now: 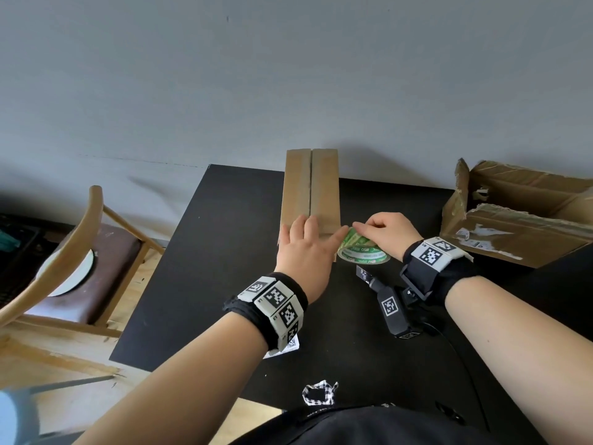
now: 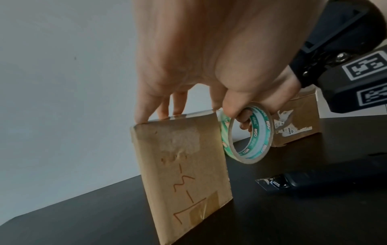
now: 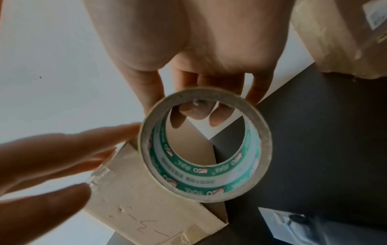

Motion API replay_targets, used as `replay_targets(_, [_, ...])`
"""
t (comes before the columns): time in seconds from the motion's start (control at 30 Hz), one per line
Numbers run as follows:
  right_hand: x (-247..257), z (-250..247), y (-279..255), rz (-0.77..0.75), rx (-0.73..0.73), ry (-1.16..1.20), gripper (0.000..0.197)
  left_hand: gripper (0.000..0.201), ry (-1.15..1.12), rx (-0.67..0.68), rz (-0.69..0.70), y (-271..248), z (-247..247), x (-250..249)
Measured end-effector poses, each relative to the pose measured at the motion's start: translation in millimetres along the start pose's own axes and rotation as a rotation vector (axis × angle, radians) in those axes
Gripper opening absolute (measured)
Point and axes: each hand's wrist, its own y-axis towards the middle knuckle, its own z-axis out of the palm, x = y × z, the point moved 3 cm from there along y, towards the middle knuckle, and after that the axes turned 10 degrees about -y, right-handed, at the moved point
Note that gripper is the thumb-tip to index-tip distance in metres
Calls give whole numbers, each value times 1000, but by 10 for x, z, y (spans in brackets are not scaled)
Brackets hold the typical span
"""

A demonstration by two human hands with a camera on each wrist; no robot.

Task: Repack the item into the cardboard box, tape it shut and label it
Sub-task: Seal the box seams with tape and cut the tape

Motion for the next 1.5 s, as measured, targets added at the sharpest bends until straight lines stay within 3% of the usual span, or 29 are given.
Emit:
replay_targets(0.2, [51,-29,65,-69,19,-33,30,60,70,-3,-31,73,17,-55])
replay_targets(0.33, [75,-27,110,-87,108,-29,30,57,119,16,-50,111,-16,-106])
replay_targets(0.5, [64,-20,136,-47,161,-10,47,49,160,21,-53,169,-46,-140])
replay_targets(0.6, [104,4,121,-48,193,19,41,39,162,22,-48,134,-23,-116])
replay_targets(0.7, [153,65,82,-40,252,52,30,29,90,-81,7,83,-50,-48])
replay_targets(0.87, [334,360,-85,-77,427,86,25,28,21,-142,36,-64,-85,164])
replay_targets(1.03, [387,486,-200,-94,456,167,21,3,-59,-215,97,-184,-65,318])
replay_targets(1.07, [371,479,-215,-79,452,179,21,5,-85,-192,84,-194,-62,323])
replay_targets(1.13, [286,452,-226,-20,404,199,24,16,-139,-160,35,-223,-53,332])
replay_targets(1.2, [147,416,-219,17,304,115,29,22,-256,-211,-37,-302,-34,343])
replay_targets(1.27, [-37,377,-228,62,198,-166,23,20,-443,-413,-165,-435,-21,354])
replay_targets(1.33, [-211,368,-281,148,152,-436,31,14,-612,-491,-379,-572,27,365])
replay_targets(1.4, [-341,418,-361,221,185,-554,52,21,-737,-369,-580,-646,138,348])
replay_targets(1.5, [-476,508,-446,247,209,-591,63,32,-980,-232,-692,-660,266,273])
